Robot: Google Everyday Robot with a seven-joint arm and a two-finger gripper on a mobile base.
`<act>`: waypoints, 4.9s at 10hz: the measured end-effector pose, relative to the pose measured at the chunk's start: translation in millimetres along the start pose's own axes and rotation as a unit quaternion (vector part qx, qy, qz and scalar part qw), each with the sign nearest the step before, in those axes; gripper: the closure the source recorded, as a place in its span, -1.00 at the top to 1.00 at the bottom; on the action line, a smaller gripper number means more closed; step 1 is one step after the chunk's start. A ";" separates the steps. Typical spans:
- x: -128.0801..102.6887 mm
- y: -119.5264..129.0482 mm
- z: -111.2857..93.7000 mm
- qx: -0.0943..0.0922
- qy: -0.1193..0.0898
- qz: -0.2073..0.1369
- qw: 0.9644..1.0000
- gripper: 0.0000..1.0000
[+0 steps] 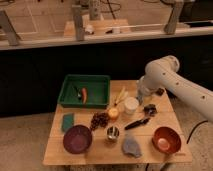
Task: Place banana in tray
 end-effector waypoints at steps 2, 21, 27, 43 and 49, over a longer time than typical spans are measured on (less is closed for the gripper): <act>-0.7 -10.8 8.0 0.007 -0.018 -0.039 0.999 0.60; 2.2 -86.5 51.7 0.053 -0.082 -0.357 0.929 0.60; 8.0 -89.8 81.1 0.013 -0.075 -0.391 0.917 0.60; -0.9 -79.2 160.0 -0.020 -0.004 -0.313 0.950 0.60; 6.5 -77.9 182.3 -0.041 -0.012 -0.305 0.952 0.60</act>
